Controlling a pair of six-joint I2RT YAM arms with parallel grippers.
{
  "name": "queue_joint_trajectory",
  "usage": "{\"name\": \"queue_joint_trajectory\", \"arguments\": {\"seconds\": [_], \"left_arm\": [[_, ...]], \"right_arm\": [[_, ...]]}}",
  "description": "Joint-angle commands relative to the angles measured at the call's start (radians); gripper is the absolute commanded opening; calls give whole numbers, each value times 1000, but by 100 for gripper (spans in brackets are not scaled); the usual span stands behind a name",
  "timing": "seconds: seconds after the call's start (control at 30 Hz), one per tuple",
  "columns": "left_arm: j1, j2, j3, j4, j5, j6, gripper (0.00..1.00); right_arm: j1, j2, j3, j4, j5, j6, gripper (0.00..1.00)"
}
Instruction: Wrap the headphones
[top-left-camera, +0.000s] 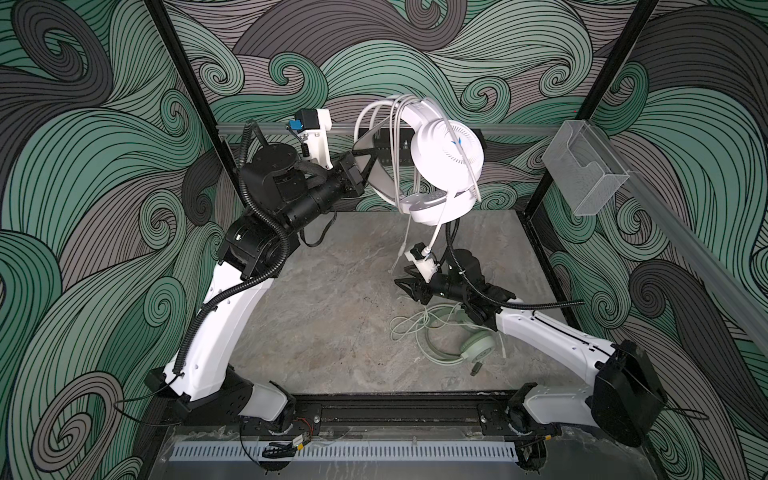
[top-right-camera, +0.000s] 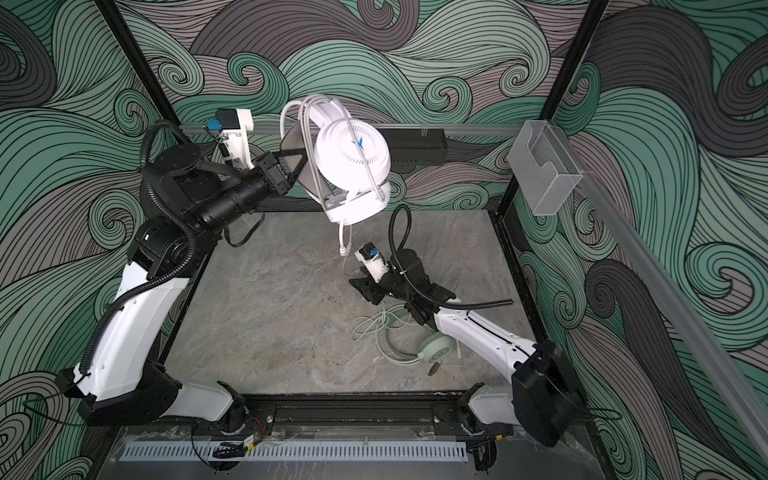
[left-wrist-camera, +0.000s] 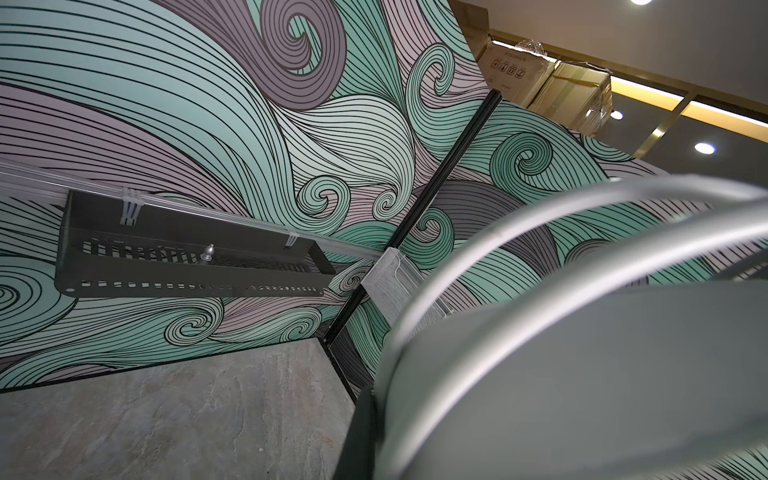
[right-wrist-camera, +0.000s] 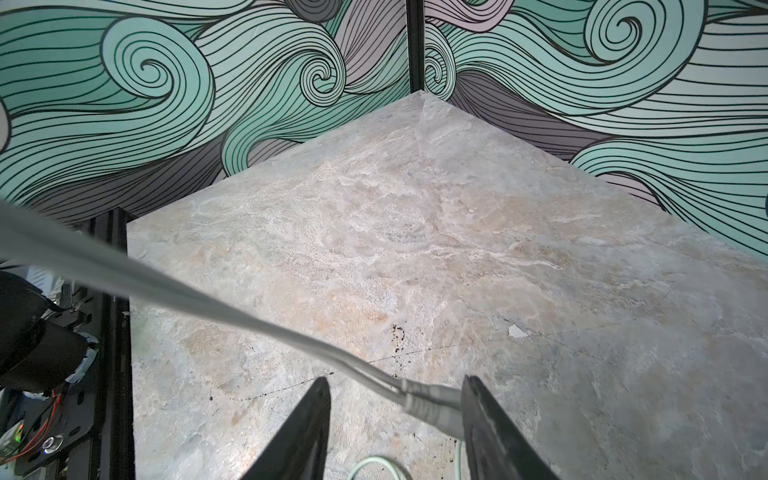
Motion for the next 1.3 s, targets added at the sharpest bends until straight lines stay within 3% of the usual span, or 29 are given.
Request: {"name": "queue_joint_trajectory", "arguments": {"seconds": [0.0, 0.37, 0.47, 0.6, 0.8, 1.27], "left_arm": [[-4, -29, 61, 49, 25, -43, 0], [-4, -24, 68, 42, 30, -67, 0], [-4, -24, 66, 45, 18, -76, 0], [-3, -18, 62, 62, 11, -99, 0], [-3, -11, 68, 71, 8, -108, 0], [16, 34, 100, 55, -176, -79, 0]], "right_arm": [[4, 21, 34, 30, -39, -21, 54], [4, 42, 75, 6, -15, -50, 55], [4, 31, 57, 10, -16, -53, 44], [4, 14, 31, 16, -4, -55, 20], [13, 3, 28, 7, -18, -63, 1], [118, -125, -27, -166, 84, -124, 0]]}}
